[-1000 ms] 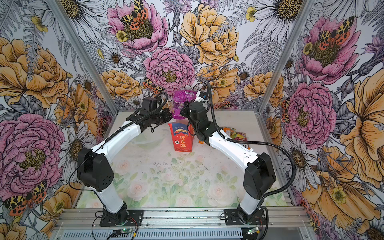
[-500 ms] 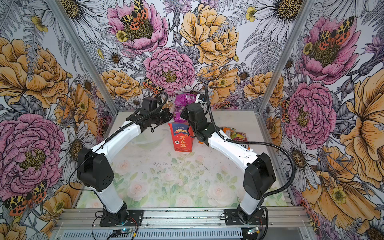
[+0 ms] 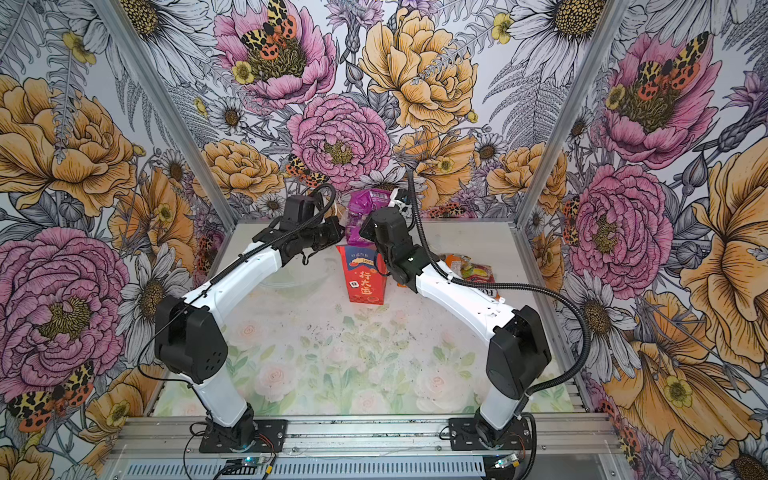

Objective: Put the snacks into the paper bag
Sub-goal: 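Lower the purple snack bag into the red bag's opening with the right gripper, then open the right gripper to release the purple bag and raise it out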

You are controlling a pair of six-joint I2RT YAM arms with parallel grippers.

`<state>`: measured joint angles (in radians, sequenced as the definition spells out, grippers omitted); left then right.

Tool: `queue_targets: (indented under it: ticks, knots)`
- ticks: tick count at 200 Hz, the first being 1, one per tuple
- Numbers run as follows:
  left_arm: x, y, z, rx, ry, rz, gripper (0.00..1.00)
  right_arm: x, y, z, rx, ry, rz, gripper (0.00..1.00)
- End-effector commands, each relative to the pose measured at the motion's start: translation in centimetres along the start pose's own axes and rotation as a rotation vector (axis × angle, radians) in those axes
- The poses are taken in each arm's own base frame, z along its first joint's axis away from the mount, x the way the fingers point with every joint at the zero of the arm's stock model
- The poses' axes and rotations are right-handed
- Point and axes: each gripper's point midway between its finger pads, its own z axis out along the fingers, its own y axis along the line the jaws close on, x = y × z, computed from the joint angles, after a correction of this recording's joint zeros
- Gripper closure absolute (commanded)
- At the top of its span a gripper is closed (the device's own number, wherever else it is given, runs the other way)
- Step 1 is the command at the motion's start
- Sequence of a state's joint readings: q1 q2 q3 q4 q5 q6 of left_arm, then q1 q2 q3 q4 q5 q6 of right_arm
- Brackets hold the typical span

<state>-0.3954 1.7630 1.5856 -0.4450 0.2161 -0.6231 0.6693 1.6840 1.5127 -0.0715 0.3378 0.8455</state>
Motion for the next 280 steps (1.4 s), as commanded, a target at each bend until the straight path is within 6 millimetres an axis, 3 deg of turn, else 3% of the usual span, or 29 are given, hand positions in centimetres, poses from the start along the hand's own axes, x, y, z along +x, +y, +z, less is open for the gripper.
queue_targets:
  ticks: [1,42,104,238,280]
  knots:
    - [0.1,-0.1,-0.5,-0.003,-0.013,0.001,1.0,-5.0,4.1,-1.2,-0.105,-0.144,0.068,1.0]
    - [0.1,-0.2,-0.6,-0.001,-0.013,0.002,1.0,-5.2,4.5,-0.7,-0.104,-0.154,0.065,1.0]
    - [0.0,-0.3,-0.6,0.0,-0.018,0.002,1.0,-4.1,3.5,0.5,-0.061,-0.13,0.059,1.0]
    - [0.1,-0.3,-0.7,0.0,-0.018,0.002,1.0,-3.0,2.7,0.3,-0.001,-0.118,0.026,1.0]
    - [0.1,-0.3,-0.7,0.0,-0.019,0.002,1.0,-2.8,2.7,0.0,0.001,-0.118,0.03,0.87]
